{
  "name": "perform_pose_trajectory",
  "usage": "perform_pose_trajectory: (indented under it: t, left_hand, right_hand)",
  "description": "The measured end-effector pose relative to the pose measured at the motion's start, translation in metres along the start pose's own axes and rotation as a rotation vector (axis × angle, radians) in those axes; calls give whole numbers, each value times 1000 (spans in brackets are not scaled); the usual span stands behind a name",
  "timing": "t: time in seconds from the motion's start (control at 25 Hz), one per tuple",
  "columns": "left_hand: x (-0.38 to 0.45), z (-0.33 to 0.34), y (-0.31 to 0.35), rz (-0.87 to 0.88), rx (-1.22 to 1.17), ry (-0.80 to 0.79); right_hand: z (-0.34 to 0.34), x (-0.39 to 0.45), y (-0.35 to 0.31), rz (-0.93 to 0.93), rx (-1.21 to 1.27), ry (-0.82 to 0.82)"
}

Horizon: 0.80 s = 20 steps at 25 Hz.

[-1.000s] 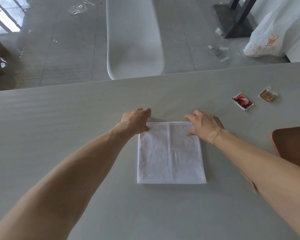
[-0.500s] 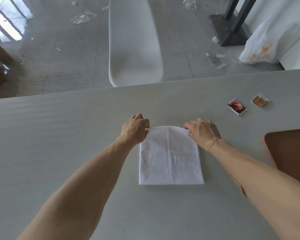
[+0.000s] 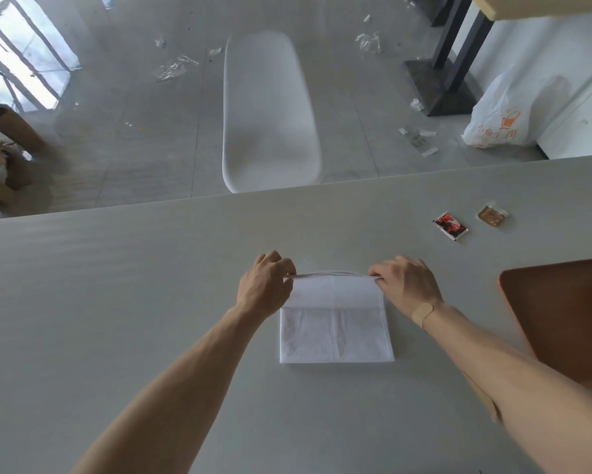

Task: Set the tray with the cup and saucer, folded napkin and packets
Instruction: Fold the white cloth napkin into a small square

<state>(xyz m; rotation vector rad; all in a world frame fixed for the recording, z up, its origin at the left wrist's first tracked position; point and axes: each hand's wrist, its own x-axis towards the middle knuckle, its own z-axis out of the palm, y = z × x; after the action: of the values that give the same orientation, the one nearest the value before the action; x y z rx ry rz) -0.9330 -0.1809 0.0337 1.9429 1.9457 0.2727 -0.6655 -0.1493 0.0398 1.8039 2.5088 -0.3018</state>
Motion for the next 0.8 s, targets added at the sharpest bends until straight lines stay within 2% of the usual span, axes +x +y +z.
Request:
perform_pose_trajectory:
  t: [0.16, 0.4, 0.8]
  left_hand:
    - [-29, -3, 1, 28, -15, 64]
    - [-70, 3, 2, 39, -21, 98]
    - [-116, 32, -2, 40, -20, 6]
  right_hand:
    - [2, -31, -1, -14, 122, 73]
    - [10, -63, -3, -70, 188, 77]
    - [40, -99, -5, -50, 227, -7]
